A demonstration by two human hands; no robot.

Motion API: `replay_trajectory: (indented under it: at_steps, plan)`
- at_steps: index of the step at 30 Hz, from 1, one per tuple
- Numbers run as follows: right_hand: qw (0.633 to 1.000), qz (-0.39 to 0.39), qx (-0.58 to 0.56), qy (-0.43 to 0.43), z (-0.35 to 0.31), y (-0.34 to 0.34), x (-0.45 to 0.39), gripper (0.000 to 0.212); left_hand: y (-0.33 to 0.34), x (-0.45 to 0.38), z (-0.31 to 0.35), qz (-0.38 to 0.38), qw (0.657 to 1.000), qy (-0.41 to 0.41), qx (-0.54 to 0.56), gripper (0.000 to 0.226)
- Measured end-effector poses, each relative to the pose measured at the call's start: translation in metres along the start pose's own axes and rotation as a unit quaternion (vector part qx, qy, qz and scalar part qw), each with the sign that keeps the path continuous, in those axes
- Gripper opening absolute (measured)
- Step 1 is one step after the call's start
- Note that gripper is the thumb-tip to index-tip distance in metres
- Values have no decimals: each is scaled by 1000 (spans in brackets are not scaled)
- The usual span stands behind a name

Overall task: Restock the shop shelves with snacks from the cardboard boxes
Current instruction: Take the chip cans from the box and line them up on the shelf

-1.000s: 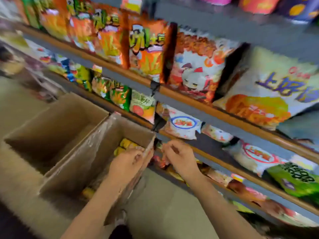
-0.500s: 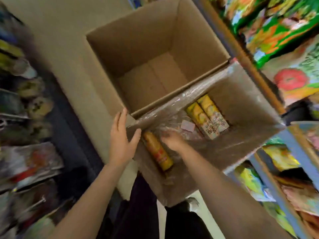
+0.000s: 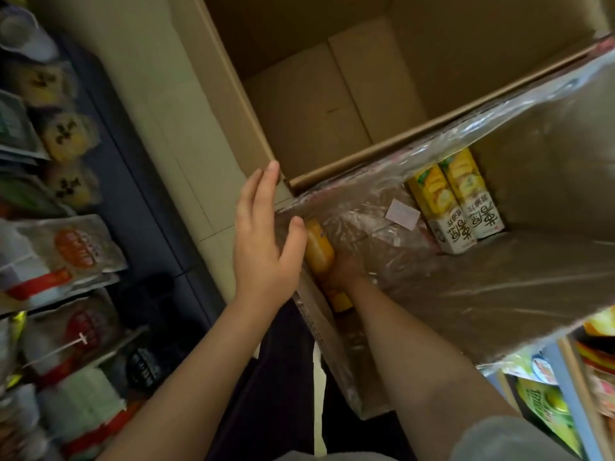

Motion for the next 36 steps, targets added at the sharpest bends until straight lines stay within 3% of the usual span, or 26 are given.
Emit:
replay_trajectory:
  at_steps: [3,5,7,9,12,15,17,20,22,24,26,28,30,36]
  plan:
    - [999,-23,-21,-7,0,-14,9,73,2,2,2,-4,1000,-7,-24,69]
    - [994,-58,-87,17,2,-27,21,56,-2,3,7,10,995,-3,-99,74]
    - [984,-105,-135,43,2,-46,41,49,-6,8,26,26,979,66,-190,72]
    - [978,-125,-161,44,-2,-78,74,44,-3,16,56,20,967,163,-195,61]
    - [965,-117,-235,18,-2,-137,137,49,17,23,96,-88,959,235,-132,49]
    - [937,-122,-325,-24,1,-196,223,43,46,32,136,-261,902,295,-178,69]
    - [921,-135,-360,-60,4,-230,283,42,50,34,179,-296,863,357,-201,81]
    - [889,-26,-431,-149,13,-289,364,30,39,40,265,-308,832,424,-183,83]
    - [847,36,-482,-223,23,-320,407,34,23,45,319,-322,853,396,-109,82]
    - [815,91,-505,-270,37,-341,441,54,7,55,358,-358,877,319,-26,79]
    - [788,144,-512,-310,48,-358,467,54,-3,68,384,-378,890,240,84,62]
    - [783,166,-485,-352,46,-362,493,45,-8,82,404,-381,889,166,192,60]
    - [777,178,-464,-385,41,-359,518,44,-12,92,422,-386,880,114,253,72]
    - [776,284,-347,-443,37,-348,577,30,-25,122,479,-395,854,118,318,56]
Point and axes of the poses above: each hand's wrist, its own x-axis away from the middle knuckle, its own y-axis out of the palm, z = x × y, the point moved 8 cm from there along -x, towards the middle knuckle, and after that the axes turned 1 degree about z, right-handed, at the moved point
